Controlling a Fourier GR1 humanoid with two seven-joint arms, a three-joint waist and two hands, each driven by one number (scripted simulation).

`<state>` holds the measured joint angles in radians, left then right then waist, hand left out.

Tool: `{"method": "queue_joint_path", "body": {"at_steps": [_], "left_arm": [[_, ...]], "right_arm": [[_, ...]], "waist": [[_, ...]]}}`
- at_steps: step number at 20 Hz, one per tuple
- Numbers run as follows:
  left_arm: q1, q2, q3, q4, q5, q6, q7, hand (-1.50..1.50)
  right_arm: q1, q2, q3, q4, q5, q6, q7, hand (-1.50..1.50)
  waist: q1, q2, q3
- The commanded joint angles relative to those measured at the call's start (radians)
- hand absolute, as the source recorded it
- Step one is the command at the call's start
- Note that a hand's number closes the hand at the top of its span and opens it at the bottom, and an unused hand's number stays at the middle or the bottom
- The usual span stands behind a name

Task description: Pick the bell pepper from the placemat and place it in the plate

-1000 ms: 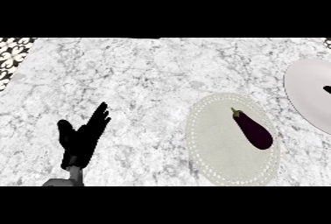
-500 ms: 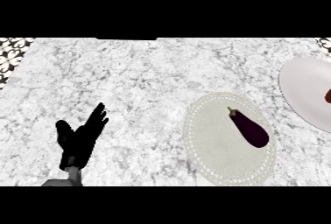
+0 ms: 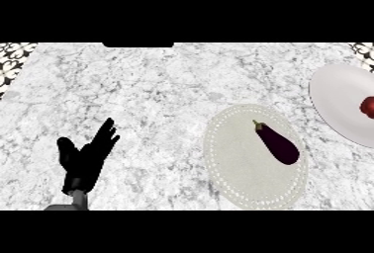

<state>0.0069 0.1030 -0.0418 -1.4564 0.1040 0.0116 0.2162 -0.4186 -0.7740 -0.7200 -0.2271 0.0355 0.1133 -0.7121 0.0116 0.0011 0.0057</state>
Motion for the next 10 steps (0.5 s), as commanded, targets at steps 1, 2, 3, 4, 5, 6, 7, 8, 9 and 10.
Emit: {"method": "queue_joint_path", "body": {"at_steps": [1,2,3,4,5,6,7,8,9,10], "left_arm": [[-0.008,-0.022,-0.015,0.048,-0.04,0.033,0.009,0.0],[0.026,-0.038,-0.022,0.056,-0.029,0.014,-0.04,0.0],[0.023,-0.029,-0.029,-0.022,-0.023,0.018,0.037,0.0],[0.042,-0.052,-0.037,0.03,-0.06,0.046,-0.04,0.0],[-0.007,-0.034,-0.009,0.0,-0.021,0.038,0.056,0.0],[-0.006,-0.019,0.016,0.031,-0.018,0.025,0.004,0.0],[0.029,-0.021,-0.018,-0.01,-0.041,0.025,0.034,0.0],[-0.005,-0.037,-0.01,0.054,-0.042,0.032,-0.001,0.0],[0.009,0.0,0.023,-0.007,-0.01,0.006,0.034,0.0],[0.097,-0.014,-0.012,-0.032,-0.029,-0.008,-0.032,0.0]], "right_arm": [[0.089,-0.02,0.03,-0.015,0.007,0.048,-0.04,-1.5],[0.083,-0.011,0.042,-0.033,0.002,0.047,-0.027,-1.5],[0.094,0.008,0.052,-0.031,0.006,0.023,-0.046,-1.5],[0.113,-0.005,0.061,-0.064,0.001,0.044,-0.029,-1.5],[0.151,0.011,0.062,-0.041,0.007,0.053,-0.089,-1.5],[0.158,0.032,0.082,-0.092,0.002,0.017,-0.044,-1.5],[0.138,0.038,0.09,-0.092,0.001,-0.012,-0.019,-1.5],[0.211,0.046,0.08,-0.084,-0.007,0.036,-0.088,-1.5],[0.219,0.011,0.081,-0.145,-0.032,0.054,-0.043,-1.5],[0.228,0.028,0.09,-0.125,-0.025,0.044,-0.044,-1.5]], "waist": [[-0.01,0.001,-0.004],[-0.009,0.0,-0.005],[-0.006,0.0,-0.005],[-0.012,-0.001,-0.006],[-0.01,0.0,-0.005],[-0.015,-0.002,-0.006],[-0.01,-0.002,-0.006],[-0.016,-0.001,-0.006],[-0.016,-0.003,-0.006],[-0.011,-0.002,-0.006]]}}
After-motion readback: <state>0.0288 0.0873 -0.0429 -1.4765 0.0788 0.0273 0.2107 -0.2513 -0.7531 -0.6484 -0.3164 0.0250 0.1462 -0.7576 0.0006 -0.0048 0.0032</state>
